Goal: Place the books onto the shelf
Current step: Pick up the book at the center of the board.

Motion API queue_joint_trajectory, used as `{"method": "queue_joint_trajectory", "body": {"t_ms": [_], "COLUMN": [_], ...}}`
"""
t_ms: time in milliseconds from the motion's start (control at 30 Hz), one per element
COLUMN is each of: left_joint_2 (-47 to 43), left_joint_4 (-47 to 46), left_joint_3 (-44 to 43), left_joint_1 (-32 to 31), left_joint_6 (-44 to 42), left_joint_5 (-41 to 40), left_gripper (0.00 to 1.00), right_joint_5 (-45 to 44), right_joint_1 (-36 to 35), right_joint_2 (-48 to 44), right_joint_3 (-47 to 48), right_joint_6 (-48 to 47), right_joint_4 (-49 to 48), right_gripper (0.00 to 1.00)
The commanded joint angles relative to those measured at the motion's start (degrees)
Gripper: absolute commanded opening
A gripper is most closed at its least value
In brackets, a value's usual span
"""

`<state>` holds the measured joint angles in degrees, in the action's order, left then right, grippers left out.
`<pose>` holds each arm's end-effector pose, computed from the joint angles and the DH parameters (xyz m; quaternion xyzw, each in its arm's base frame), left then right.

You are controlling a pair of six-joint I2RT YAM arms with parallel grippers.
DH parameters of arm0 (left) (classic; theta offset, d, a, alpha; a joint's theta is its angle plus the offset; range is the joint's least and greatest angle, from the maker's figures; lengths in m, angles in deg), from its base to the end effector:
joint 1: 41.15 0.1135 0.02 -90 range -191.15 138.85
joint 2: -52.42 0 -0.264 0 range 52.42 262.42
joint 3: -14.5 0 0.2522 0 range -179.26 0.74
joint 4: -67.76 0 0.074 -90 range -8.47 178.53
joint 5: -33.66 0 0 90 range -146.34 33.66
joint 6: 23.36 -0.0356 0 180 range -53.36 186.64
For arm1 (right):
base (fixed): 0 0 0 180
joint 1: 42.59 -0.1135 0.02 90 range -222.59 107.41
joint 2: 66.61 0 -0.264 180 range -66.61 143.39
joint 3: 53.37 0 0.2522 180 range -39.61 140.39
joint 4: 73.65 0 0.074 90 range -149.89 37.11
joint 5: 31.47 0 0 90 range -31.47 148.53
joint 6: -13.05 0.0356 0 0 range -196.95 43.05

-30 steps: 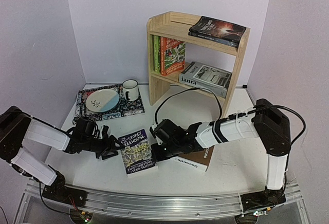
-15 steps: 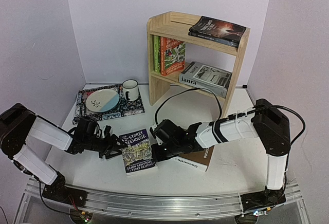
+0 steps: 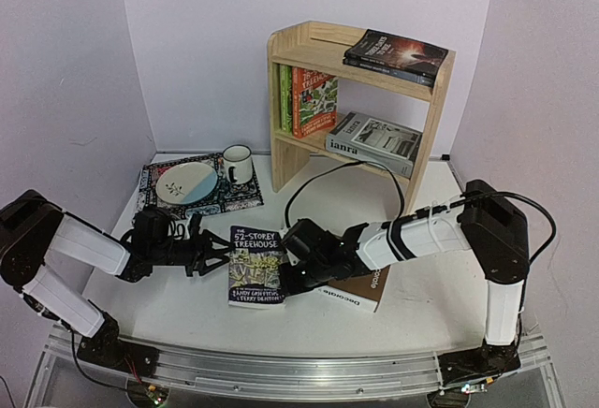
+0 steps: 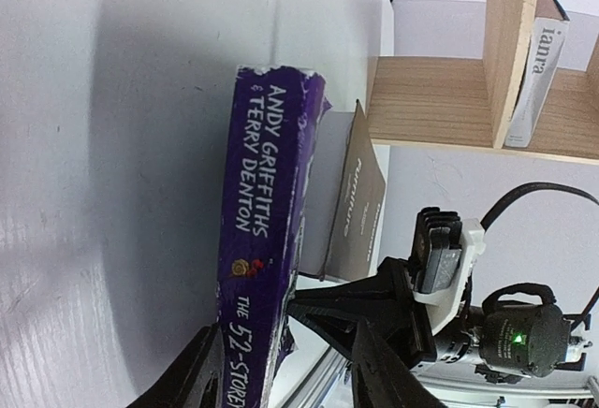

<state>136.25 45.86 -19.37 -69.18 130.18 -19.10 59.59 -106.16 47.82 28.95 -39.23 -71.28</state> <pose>0.2054 -0.1338 0.1347 -0.0913 0.8240 -0.5404 0.1438 0.1922 0.3882 0.1578 -0.2021 0.8615 0.3653 0.2890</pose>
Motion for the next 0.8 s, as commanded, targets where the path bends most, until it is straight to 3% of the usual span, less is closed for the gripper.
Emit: {"method": "queue_joint_trajectory", "body": {"t_ms": [0, 300, 500, 767], "left_joint_2": [2.81, 3.12, 7.97, 9.14], "left_joint_4": [-7.55, -8.31, -8.53, -8.56], "left_joint_3": [-3.98, -4.90, -7.64, -7.49], "left_joint_1": [-5.56, -6.87, -9.82, -10.87], "left_joint_6": [2.20, 2.06, 1.65, 1.94], "left_joint_5": [8.96, 9.06, 11.39, 7.55], "left_gripper": [0.46, 0.46, 0.46, 0.46], "right_joint_5": [2.23, 1.95, 2.87, 2.69], "right_joint_1": [-0.71, -0.72, -0.68, -0.69], "right_joint_2": [0.65, -0.44, -0.70, -2.44], "right_joint_3": [-1.51, -3.17, -4.23, -6.09], "right_joint_6": [-0.03, -0.04, -0.09, -0.32], "right_joint_4": [-3.17, -4.64, -7.30, -8.91], "right_gripper": [0.00, 0.00, 0.00, 0.00]}}
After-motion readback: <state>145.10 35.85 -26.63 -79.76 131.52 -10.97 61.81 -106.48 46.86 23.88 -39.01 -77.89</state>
